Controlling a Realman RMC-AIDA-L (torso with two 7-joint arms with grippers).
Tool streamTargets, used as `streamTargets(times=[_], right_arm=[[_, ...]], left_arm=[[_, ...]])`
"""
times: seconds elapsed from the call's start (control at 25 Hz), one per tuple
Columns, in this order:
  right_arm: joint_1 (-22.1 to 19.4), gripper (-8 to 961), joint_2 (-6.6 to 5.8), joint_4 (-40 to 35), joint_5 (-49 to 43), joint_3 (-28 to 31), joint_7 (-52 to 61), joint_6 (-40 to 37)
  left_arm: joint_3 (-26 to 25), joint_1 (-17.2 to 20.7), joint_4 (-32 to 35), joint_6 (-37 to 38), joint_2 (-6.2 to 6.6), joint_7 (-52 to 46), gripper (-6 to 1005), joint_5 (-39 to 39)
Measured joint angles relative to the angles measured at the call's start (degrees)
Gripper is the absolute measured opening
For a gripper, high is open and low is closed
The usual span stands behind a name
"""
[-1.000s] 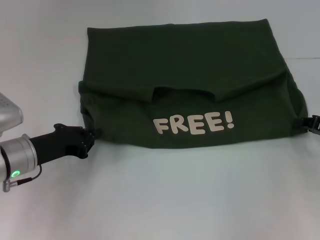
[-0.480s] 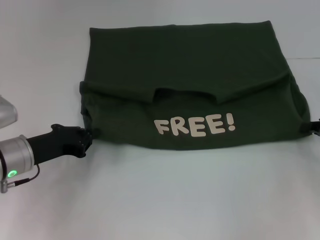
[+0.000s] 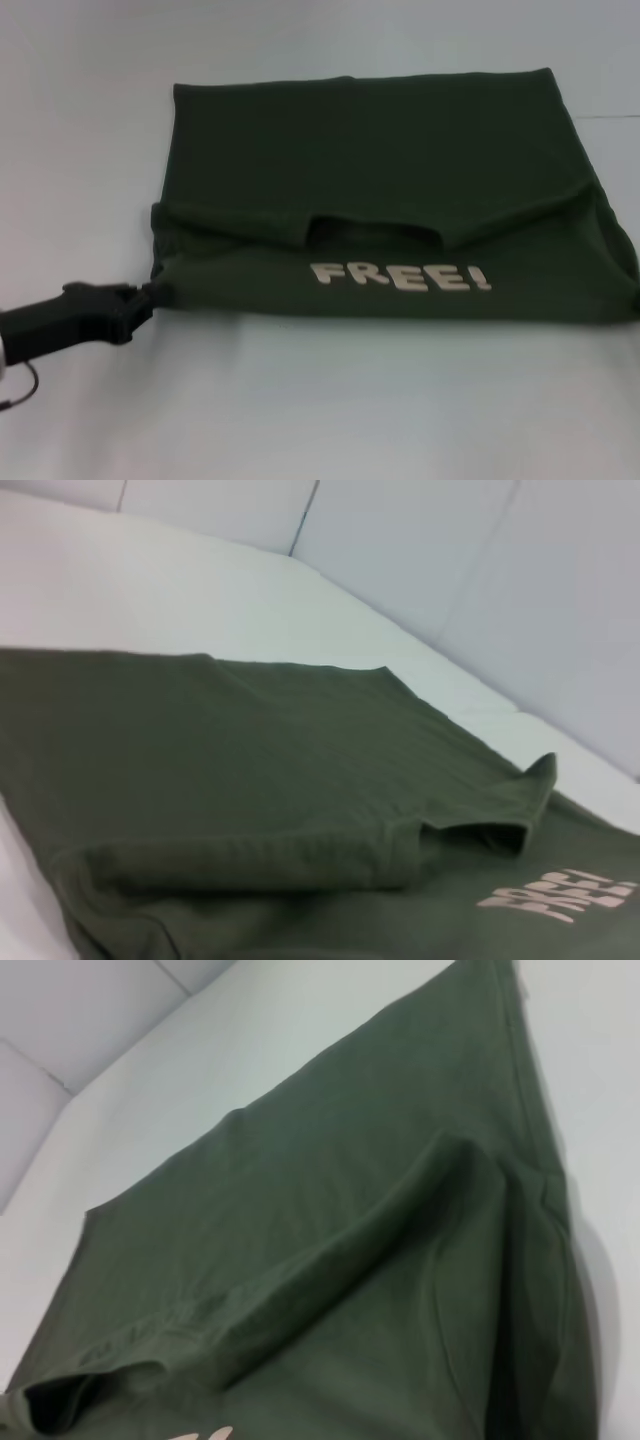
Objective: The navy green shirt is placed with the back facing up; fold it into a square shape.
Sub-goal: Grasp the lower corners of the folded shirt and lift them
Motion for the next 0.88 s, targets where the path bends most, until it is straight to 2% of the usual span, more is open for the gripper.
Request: streamTargets(times=[0.4, 0.88], right_arm=[[-6.2, 19, 0.02, -1.9, -0.2, 3.8, -6.2, -10.9], [-13.2, 19, 0.37, -4.1, -0.4, 7.1, -11.7, -20.9]], left_arm=[[-8.1, 3.1, 2.0, 16.9, 0.09, -2.4, 17, 4.0], [-10.4, 5.5, 2.5, 28.7, 0.03, -2.2, 17, 10.9]])
